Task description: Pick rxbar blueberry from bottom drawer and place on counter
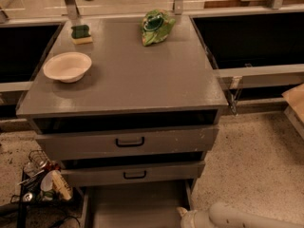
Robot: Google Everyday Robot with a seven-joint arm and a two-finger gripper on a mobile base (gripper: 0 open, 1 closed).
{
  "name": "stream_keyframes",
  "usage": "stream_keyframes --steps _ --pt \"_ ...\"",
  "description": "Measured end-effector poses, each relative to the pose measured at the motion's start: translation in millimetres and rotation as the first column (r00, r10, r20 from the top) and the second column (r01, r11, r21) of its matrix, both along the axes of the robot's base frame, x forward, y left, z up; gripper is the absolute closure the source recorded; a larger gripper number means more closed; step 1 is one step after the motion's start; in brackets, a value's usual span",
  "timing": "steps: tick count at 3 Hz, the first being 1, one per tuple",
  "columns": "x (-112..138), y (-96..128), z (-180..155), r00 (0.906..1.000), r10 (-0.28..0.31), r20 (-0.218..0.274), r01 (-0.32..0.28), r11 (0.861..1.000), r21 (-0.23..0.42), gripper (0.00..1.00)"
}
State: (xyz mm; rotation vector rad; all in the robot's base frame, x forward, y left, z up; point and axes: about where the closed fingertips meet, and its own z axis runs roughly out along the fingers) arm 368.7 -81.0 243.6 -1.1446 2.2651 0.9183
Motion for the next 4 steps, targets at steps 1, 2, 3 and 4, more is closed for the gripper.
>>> stream_keyframes --steps 1,2,3,4 --pt "16 -37 9 0.9977 -0.068 -0.005 0.068 0.997 -0.039 0.00" --pt "27 -65 11 0.9929 -0.116 -0.024 0.115 0.991 -0.063 0.00" --pt "38 -111 8 0.9780 -0.199 -0.062 0.193 0.977 -0.092 0.00" --pt "40 -148 8 0.9605 -0.263 -0.093 0.253 0.962 -0.102 0.00"
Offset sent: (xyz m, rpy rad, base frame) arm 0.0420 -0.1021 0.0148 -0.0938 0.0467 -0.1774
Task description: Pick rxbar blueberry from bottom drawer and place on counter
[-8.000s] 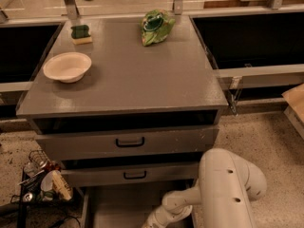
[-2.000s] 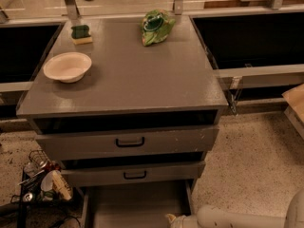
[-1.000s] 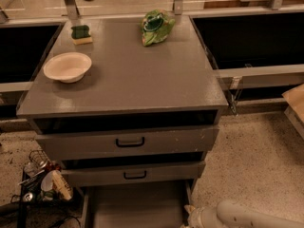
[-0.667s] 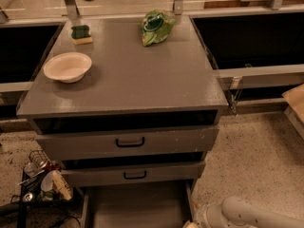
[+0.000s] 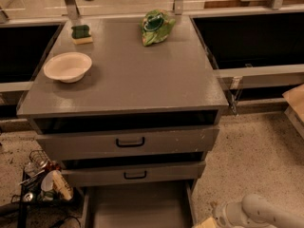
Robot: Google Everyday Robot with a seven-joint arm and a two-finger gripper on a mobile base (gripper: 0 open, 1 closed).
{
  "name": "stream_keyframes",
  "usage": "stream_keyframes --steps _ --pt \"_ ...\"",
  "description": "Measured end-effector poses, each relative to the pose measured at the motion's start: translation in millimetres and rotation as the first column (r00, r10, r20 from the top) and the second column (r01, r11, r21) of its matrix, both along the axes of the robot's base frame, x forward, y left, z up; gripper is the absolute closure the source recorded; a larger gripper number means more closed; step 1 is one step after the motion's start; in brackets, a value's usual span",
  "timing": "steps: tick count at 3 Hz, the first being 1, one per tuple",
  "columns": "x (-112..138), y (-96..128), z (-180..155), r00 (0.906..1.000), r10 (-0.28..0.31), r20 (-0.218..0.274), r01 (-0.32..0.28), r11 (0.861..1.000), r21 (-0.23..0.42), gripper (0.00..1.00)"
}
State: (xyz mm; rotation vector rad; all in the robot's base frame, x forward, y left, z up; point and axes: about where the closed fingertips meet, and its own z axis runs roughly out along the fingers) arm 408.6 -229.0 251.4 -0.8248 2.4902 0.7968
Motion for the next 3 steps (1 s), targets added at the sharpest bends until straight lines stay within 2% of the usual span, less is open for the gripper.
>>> stream_keyframes --steps 1,2,3 --pt "-8 -46 -3 0.9958 -0.085 -0.034 0.085 0.996 -0.009 0.00" --pt "-23 -94 -6 0.9816 -0.183 -0.054 0.183 0.983 -0.018 0.00" --pt "-23 -94 -6 0.9816 -0.183 -0.054 0.183 0.983 -0.018 0.00"
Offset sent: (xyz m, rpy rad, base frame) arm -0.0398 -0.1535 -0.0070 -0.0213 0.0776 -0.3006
